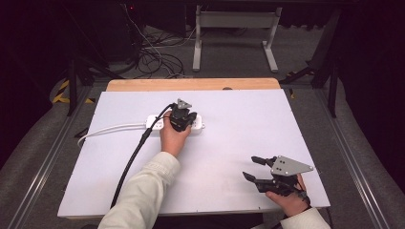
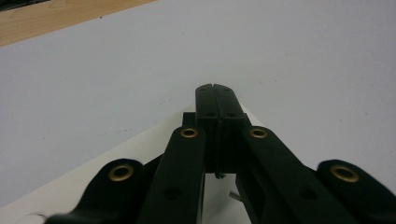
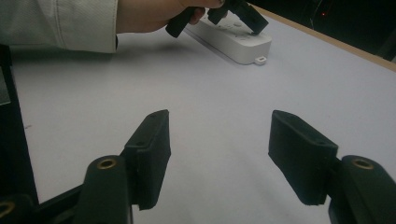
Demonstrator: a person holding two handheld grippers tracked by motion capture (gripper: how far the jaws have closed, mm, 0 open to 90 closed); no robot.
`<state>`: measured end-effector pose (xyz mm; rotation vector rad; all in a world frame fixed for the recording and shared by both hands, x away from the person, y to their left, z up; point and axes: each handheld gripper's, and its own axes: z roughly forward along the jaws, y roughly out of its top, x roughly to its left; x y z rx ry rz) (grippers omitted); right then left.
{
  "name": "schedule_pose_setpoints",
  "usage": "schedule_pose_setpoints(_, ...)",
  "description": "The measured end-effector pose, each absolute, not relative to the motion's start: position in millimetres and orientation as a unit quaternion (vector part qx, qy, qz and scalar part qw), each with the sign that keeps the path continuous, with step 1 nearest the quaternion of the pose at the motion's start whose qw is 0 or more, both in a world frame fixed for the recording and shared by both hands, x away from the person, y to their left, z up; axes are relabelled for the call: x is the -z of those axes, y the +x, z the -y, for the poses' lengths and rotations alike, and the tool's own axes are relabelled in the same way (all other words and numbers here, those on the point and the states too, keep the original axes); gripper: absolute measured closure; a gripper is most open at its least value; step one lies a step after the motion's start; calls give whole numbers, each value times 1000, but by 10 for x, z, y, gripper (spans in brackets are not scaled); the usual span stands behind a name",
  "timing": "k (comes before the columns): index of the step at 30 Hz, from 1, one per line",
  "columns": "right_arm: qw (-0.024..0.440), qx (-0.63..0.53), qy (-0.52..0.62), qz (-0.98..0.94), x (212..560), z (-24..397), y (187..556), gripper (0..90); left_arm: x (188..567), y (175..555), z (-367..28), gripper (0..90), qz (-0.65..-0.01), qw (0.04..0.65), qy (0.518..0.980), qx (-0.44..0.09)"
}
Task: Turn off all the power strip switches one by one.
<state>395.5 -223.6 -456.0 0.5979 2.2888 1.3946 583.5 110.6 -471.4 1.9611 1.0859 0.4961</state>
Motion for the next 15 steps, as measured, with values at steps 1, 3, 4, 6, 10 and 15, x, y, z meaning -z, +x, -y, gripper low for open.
schedule_pose_setpoints(1, 196, -498, 214, -817, 4560, 2235, 3954, 393, 4714, 5832, -1112, 899, -433, 411, 776, -202)
schedule_pose_setpoints(3, 196, -498, 213, -817, 4560, 2234, 3953, 394, 4728, 5837, -1138, 899, -436, 415, 773, -198)
schedule_pose_setpoints(4, 196, -498, 213, -817, 4561, 2235, 3954, 394, 4733, 5838, -1146, 899, -437, 417, 773, -196)
schedule_pose_setpoints(6, 195, -498, 214, -817, 4561, 2232, 3955, 393, 4730, 5832, -1145, 899, -437, 413, 774, -197)
schedule_pose_setpoints(10, 196, -499, 213, -817, 4563, 2226, 3953, 393, 4735, 5836, -1155, 899, -437, 408, 777, -199)
schedule_pose_setpoints(15, 196, -498, 213, -817, 4563, 2225, 3953, 394, 4743, 5851, -1176, 899, -435, 412, 776, -198)
